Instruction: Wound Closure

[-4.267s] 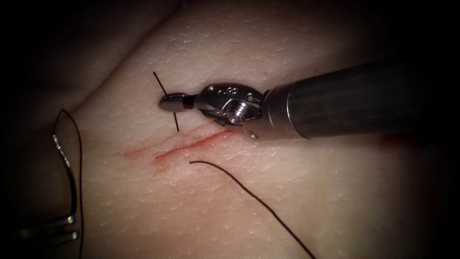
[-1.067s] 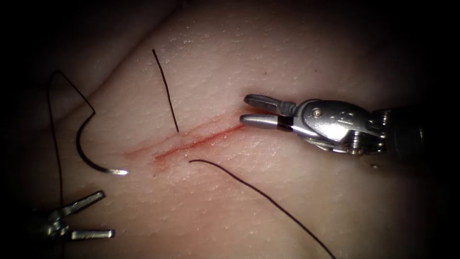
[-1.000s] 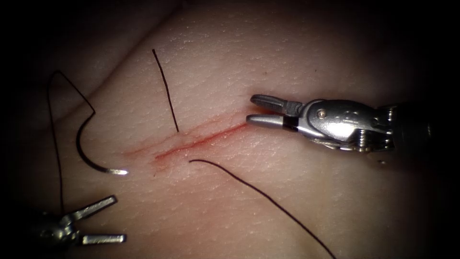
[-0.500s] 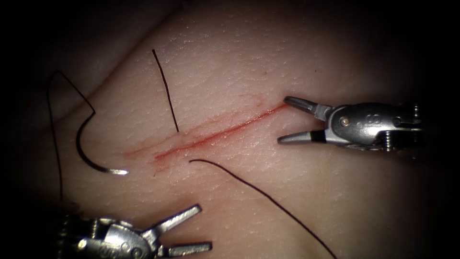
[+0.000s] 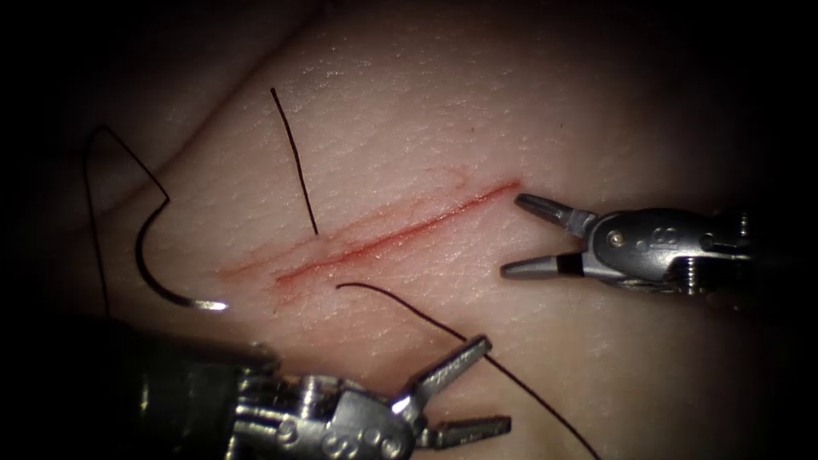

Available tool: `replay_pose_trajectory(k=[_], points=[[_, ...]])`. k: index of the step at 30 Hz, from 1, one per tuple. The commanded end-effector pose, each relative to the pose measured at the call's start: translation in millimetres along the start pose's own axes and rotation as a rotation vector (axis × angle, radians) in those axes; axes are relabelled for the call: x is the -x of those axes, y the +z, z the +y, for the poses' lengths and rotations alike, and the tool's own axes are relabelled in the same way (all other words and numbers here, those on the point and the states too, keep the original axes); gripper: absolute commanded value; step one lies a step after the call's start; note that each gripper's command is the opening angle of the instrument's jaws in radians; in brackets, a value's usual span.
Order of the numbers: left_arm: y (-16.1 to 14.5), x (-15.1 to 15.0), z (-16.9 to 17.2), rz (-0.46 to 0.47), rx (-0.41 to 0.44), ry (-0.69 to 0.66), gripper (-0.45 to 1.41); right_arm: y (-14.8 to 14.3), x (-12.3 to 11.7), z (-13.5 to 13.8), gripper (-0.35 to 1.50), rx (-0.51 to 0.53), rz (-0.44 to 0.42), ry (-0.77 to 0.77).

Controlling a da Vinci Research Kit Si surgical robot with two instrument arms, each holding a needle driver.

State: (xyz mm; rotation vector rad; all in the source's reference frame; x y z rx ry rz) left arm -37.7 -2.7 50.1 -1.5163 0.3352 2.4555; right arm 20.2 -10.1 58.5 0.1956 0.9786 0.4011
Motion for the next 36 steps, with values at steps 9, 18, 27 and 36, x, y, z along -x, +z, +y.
replay_pose_trajectory(k=[9, 18, 27, 36], points=[[1.5, -0.8, 0.2, -0.013, 0.020, 0.050, 0.61, 0.8, 1.6, -1.3, 1.18, -0.012, -0.005, -0.018], [2.3, -0.9, 0.4, -0.029, 0.038, 0.069, 0.51, 1.1, 1.6, -1.5, 1.18, -0.025, 0.003, -0.018], [3.1, -0.6, 0.2, -0.027, 0.040, 0.087, 0.12, 1.3, 1.5, -1.7, 1.11, -0.037, 0.022, -0.018], [-0.7, 0.4, -1.4, 0.065, 0.112, 0.109, -0.45, 1.6, 1.2, -2.0, 0.99, -0.064, 0.067, -0.027]])
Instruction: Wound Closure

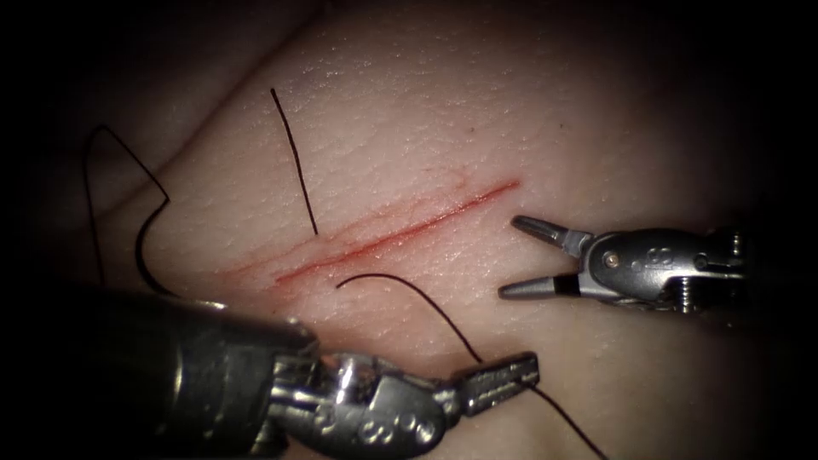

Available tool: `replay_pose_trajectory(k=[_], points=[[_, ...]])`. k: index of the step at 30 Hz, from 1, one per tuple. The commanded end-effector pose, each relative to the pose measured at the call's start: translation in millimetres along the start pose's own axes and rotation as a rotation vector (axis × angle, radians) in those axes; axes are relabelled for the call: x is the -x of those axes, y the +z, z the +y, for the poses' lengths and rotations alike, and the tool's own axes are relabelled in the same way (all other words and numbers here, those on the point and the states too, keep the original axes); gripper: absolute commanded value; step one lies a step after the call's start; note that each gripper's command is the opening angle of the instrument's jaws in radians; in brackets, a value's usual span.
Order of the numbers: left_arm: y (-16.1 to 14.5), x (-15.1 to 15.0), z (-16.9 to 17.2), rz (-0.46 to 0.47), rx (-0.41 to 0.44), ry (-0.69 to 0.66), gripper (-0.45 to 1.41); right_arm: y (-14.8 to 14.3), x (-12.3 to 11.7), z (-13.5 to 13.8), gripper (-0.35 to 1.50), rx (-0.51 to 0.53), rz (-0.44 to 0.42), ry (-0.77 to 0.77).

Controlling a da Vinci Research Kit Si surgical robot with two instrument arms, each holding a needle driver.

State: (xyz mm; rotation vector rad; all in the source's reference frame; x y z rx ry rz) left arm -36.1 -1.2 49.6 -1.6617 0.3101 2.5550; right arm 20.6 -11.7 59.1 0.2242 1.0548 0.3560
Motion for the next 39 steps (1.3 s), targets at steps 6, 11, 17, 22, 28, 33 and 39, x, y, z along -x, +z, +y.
replay_pose_trajectory(k=[6, 11, 17, 22, 28, 33, 39], points=[[-3.9, 3.2, -0.6, 0.010, 0.025, 0.010, -0.45, 2.0, -0.5, -1.4, 0.99, -0.075, 0.065, -0.062], [-7.1, 5.6, -0.3, 0.034, 0.051, 0.026, -0.45, 3.5, -1.7, -2.4, 1.03, -0.128, 0.138, -0.149], [-8.4, 6.6, 0.2, 0.030, 0.071, 0.036, -0.45, 4.6, -4.3, -3.4, 1.15, -0.110, 0.243, -0.261], [-7.9, 6.3, 0.2, 0.027, 0.067, 0.034, -0.45, 5.1, -7.6, -4.7, 1.15, -0.104, 0.250, -0.359], [-7.6, 5.9, 0.3, 0.024, 0.064, 0.033, -0.45, 7.2, -10.5, -7.2, 1.10, -0.144, 0.168, -0.470], [-8.0, 5.6, 0.3, 0.026, 0.067, 0.037, -0.45, 8.4, -10.0, -7.4, 1.06, -0.167, 0.136, -0.503], [-8.2, 4.5, 0.2, 0.021, 0.068, 0.038, -0.45, 9.3, -8.1, -6.9, 0.99, -0.175, 0.127, -0.526]])
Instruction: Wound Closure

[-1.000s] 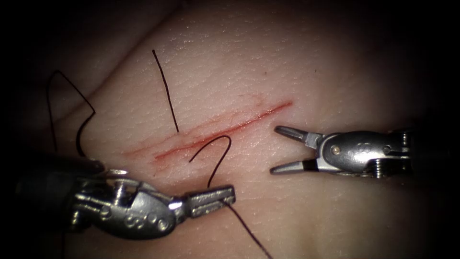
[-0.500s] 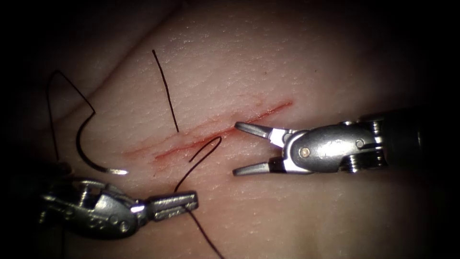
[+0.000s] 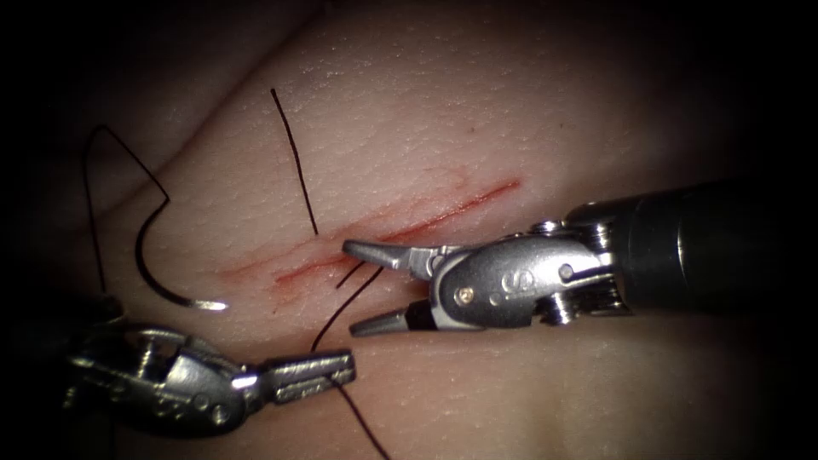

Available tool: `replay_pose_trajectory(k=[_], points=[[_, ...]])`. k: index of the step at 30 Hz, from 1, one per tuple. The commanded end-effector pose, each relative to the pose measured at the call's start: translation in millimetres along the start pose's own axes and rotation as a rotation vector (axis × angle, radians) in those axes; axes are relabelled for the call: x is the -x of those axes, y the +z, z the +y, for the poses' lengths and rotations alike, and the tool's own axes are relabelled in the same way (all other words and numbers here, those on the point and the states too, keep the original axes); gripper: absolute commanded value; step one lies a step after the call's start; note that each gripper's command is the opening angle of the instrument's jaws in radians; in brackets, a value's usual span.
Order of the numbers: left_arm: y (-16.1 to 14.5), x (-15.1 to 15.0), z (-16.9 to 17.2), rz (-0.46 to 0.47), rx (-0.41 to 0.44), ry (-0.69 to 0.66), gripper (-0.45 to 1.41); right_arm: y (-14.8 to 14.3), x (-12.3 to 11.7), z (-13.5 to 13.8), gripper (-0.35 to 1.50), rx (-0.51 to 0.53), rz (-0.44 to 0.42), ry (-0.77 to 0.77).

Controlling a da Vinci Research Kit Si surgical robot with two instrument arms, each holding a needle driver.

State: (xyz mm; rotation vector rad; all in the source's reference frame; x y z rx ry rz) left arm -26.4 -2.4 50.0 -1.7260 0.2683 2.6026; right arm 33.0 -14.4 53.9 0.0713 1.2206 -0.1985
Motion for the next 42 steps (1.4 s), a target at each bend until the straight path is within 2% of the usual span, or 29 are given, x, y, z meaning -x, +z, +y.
replay_pose_trajectory(k=[1, 4, 6, 10, 11, 12, 13, 14, 23, 24, 25, 27, 28, 30, 32, 34, 42], points=[[0.7, 0.3, 0.7, -0.003, 0.003, -0.002, -0.45, 0.9, 0.4, -0.6, 0.99, -0.002, 0.006, 0.000], [1.1, 0.2, 0.6, 0.001, 0.003, 0.003, -0.45, 1.4, 0.4, -1.2, 0.94, -0.013, 0.015, -0.007], [1.3, 0.2, 0.6, 0.000, 0.003, 0.003, -0.45, 1.5, 0.2, -1.4, 0.71, -0.021, 0.024, -0.013], [1.4, 0.4, 0.5, 0.001, 0.003, 0.003, -0.45, 1.4, -0.4, -1.4, 0.46, -0.033, 0.040, -0.018], [1.3, 0.4, 0.5, 0.002, 0.003, 0.003, -0.45, 1.3, -0.8, -1.2, 0.07, -0.033, 0.042, -0.015], [1.3, 0.4, 0.5, 0.002, 0.003, 0.003, -0.45, 1.3, -0.8, -1.2, 0.07, -0.033, 0.042, -0.015], [1.3, 0.4, 0.5, 0.002, 0.003, 0.003, -0.45, 1.2, -0.8, -1.2, -0.25, -0.034, 0.043, -0.014], [1.3, 0.4, 0.5, 0.002, 0.003, 0.003, -0.45, 1.1, -0.9, -1.1, -0.35, -0.031, 0.044, -0.013], [1.5, 0.4, 0.5, 0.006, 0.005, 0.003, -0.45, 1.7, 0.0, -0.2, -0.35, -0.019, 0.013, -0.050], [1.5, 0.3, 0.4, 0.013, 0.005, 0.002, 0.07, 1.9, 0.3, 0.2, -0.35, -0.013, 0.005, -0.047], [1.6, 0.3, 0.3, 0.022, -0.014, 0.007, 0.34, 1.9, 0.5, 0.5, -0.35, -0.011, 0.000, -0.045], [1.6, 0.3, -0.1, 0.061, -0.091, 0.004, 0.22, 1.9, 1.0, 1.1, -0.35, -0.006, -0.007, -0.040], [1.7, 0.3, -0.2, 0.076, -0.120, 0.003, 0.32, 1.9, 1.2, 1.4, -0.35, -0.004, -0.010, -0.038], [2.0, 0.2, -0.2, 0.086, -0.139, 0.003, 0.69, 2.0, 1.9, 2.1, -0.35, -0.001, -0.015, -0.034], [2.2, 0.0, -0.2, 0.072, -0.147, 0.001, 0.81, 2.2, 2.5, 2.6, -0.35, 0.004, -0.015, -0.034], [2.5, -0.4, -0.1, 0.068, -0.160, 0.000, 0.86, 2.5, 3.1, 3.2, -0.35, 0.001, -0.020, -0.034], [2.5, -1.5, 0.1, 0.045, -0.189, 0.052, 0.84, 3.4, 5.1, 5.3, -0.35, -0.008, -0.035, -0.037]])
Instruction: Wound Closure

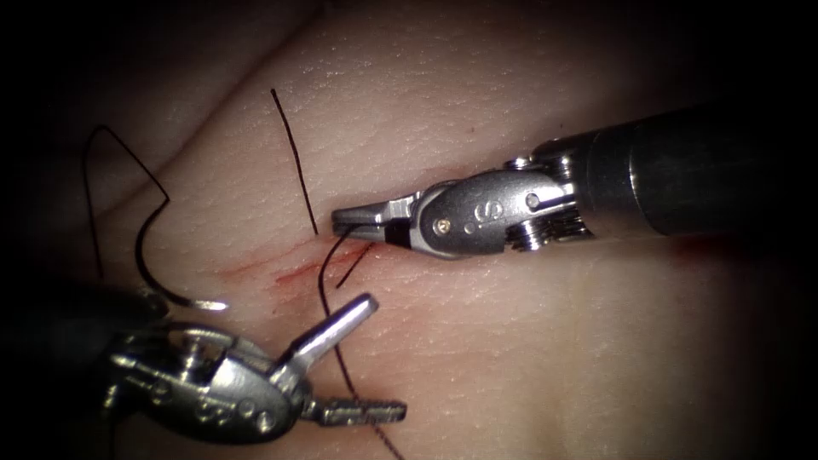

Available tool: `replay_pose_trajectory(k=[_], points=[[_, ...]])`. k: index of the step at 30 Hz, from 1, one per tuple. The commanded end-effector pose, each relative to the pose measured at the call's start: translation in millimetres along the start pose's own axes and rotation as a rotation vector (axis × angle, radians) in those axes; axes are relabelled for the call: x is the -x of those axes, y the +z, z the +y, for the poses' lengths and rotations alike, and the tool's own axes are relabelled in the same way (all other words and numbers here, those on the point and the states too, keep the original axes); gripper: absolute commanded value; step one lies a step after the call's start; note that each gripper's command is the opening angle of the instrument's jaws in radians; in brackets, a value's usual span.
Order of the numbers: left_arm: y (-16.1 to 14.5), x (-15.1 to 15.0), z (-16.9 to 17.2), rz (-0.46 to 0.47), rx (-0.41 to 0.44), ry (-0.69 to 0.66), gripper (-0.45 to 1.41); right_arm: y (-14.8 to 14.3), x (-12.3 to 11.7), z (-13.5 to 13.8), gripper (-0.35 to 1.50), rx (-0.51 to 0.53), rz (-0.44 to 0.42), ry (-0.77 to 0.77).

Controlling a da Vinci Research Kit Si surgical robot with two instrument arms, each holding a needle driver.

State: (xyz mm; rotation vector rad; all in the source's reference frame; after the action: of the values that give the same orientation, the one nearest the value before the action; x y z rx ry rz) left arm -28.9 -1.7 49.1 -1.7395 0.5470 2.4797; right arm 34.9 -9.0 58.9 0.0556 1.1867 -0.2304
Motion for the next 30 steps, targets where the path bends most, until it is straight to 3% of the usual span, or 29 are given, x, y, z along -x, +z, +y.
replay_pose_trajectory(k=[1, 11, 23, 30], points=[[0.1, 0.3, 0.6, -0.005, -0.004, 0.006, 0.83, 0.8, 0.7, 0.1, -0.35, 0.000, -0.001, -0.007], [-1.0, 0.5, 0.7, -0.028, -0.011, 0.055, 0.59, 1.1, 1.7, 0.6, -0.35, -0.005, 0.006, 0.020], [-0.1, 0.4, 1.9, -0.042, -0.021, 0.099, 0.52, 1.2, 2.1, 1.0, -0.35, -0.004, 0.006, 0.043], [-0.1, 0.3, 2.0, -0.041, -0.020, 0.100, 0.39, 1.4, 2.1, 0.9, -0.35, 0.000, 0.007, 0.048]])
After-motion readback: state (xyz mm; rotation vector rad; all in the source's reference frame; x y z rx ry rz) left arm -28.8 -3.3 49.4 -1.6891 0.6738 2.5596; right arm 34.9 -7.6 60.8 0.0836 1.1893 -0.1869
